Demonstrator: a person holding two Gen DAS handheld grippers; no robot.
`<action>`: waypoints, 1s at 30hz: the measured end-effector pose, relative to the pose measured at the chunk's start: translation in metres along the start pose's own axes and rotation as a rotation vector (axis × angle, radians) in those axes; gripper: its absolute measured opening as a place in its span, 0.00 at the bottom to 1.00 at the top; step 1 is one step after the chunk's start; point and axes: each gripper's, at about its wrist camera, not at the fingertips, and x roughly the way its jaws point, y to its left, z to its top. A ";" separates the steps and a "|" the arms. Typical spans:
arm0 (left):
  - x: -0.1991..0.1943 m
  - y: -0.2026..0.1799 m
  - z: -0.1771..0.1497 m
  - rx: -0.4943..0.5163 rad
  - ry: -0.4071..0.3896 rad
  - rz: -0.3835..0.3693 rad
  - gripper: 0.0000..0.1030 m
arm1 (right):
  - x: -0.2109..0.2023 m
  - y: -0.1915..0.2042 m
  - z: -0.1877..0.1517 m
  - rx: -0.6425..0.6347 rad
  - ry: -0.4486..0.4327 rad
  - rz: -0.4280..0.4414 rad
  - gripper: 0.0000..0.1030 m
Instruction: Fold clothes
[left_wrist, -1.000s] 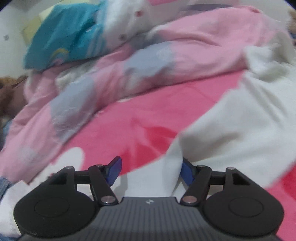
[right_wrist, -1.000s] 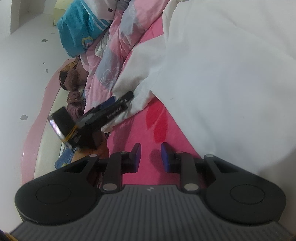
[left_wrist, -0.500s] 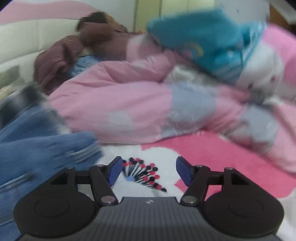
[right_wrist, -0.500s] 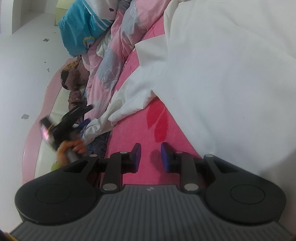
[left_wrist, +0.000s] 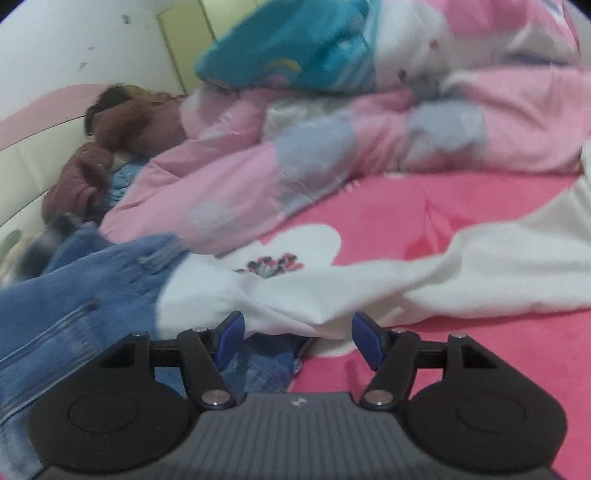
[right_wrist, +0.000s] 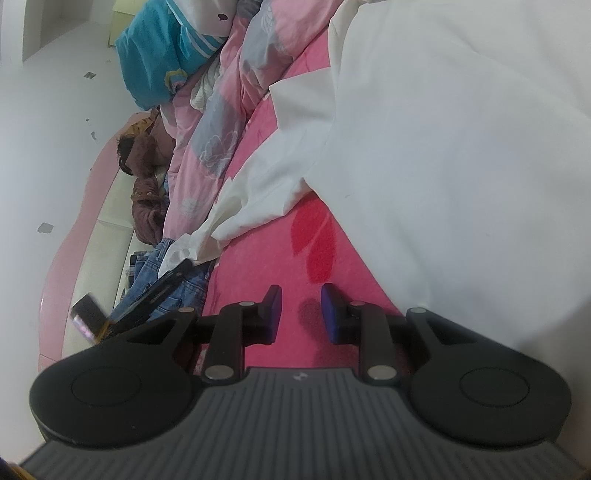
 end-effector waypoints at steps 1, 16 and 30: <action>0.007 -0.001 0.002 -0.001 0.012 0.016 0.64 | 0.000 0.000 0.000 0.000 0.000 0.000 0.21; 0.060 0.057 0.045 -0.267 0.025 0.181 0.60 | 0.001 -0.002 0.001 -0.005 -0.001 0.009 0.21; -0.029 0.046 0.057 -0.503 -0.222 0.160 0.65 | 0.000 0.004 0.001 -0.015 -0.008 -0.007 0.21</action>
